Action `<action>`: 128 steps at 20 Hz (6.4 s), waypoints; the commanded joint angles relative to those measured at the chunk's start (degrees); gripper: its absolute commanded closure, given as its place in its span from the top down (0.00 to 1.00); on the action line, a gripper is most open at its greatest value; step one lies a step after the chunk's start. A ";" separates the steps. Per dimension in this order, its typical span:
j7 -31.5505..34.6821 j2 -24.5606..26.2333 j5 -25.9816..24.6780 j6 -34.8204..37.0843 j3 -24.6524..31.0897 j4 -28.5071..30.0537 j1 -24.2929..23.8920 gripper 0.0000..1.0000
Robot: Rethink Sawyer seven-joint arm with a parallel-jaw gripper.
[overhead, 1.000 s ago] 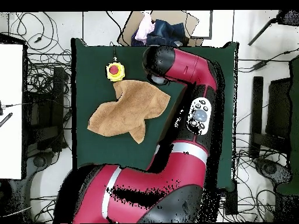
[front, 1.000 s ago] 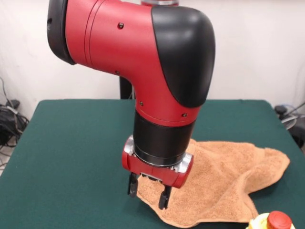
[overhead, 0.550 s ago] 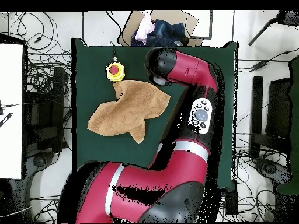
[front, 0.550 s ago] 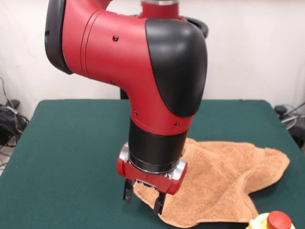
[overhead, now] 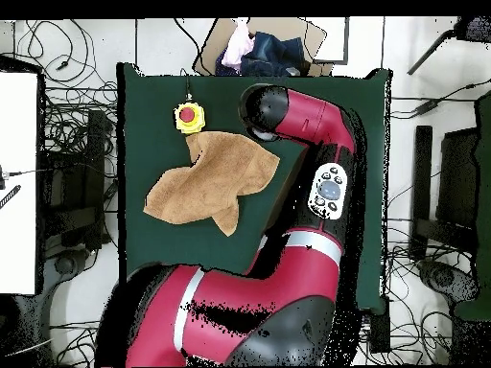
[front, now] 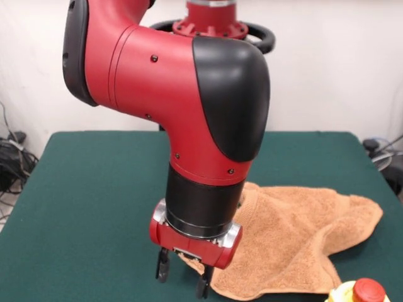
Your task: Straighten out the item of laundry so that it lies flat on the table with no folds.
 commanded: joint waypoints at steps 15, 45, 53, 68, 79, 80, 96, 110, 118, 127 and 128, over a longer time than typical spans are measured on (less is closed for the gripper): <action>7.42 -3.65 0.21 -6.36 7.33 16.76 0.99 1.00; 0.96 -2.41 -1.53 -7.33 14.43 18.34 -3.24 1.00; 1.73 -2.09 -2.99 -10.75 15.29 20.72 -3.78 1.00; 2.53 -1.60 -3.68 -16.59 16.18 24.22 -4.10 1.00; 2.58 -1.14 -4.08 -18.63 16.30 25.03 -4.11 1.00; 2.48 -1.09 -4.12 -18.51 16.39 24.97 -4.20 1.00; 1.44 -3.78 -5.56 -16.46 18.40 26.93 -6.63 1.00; 2.06 -4.82 -6.55 -15.48 16.62 25.50 -5.39 1.00; 4.82 -3.45 -7.66 -20.79 17.06 26.20 -5.18 1.00; 4.72 -2.37 -9.59 -22.27 17.67 25.70 -5.78 1.00; 4.75 -2.28 -9.75 -22.46 17.78 25.69 -5.88 1.00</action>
